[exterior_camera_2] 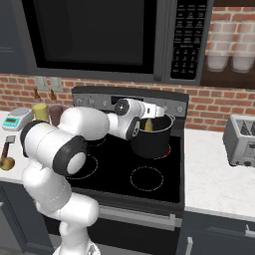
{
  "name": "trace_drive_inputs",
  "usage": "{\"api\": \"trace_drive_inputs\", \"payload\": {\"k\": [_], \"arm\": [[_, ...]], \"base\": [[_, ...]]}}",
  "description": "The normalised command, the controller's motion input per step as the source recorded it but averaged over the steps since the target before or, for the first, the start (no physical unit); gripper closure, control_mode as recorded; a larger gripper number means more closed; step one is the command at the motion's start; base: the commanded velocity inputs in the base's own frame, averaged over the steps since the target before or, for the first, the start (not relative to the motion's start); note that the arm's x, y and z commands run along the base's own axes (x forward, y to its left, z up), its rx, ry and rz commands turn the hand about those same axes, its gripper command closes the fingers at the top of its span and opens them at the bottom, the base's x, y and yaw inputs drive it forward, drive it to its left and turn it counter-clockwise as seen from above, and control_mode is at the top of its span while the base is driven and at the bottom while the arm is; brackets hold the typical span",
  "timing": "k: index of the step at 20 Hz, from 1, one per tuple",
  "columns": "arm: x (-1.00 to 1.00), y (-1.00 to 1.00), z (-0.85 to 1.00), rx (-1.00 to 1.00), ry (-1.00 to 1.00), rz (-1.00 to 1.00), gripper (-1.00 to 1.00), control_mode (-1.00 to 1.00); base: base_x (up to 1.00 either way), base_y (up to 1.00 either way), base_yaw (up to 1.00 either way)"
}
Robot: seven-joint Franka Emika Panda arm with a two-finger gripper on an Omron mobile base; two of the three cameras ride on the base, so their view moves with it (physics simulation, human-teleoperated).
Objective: Put the onion and cucumber in the pot. Retrieve the spatula and lightly stir the vegetables in the pot.
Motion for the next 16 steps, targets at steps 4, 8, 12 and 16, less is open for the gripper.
{"api": "trace_drive_inputs", "payload": {"k": [4, 8, 12, 16], "arm": [[-1.0, 0.24, 0.62, 0.0, -0.07, 0.0, -1.0, -1.0], [-1.0, 0.46, 0.79, 0.02, 0.0, 0.0, -1.0, -1.0], [-0.87, 0.53, 0.96, 0.08, 0.13, 0.0, -1.0, -1.0], [-0.7, 0.68, 1.0, 0.12, 0.34, 0.0, -1.0, -1.0]], "base": [[0.0, 0.0, 0.0], [0.0, 0.0, 0.0], [0.0, 0.0, 0.0], [0.0, 0.0, 0.0]]}}
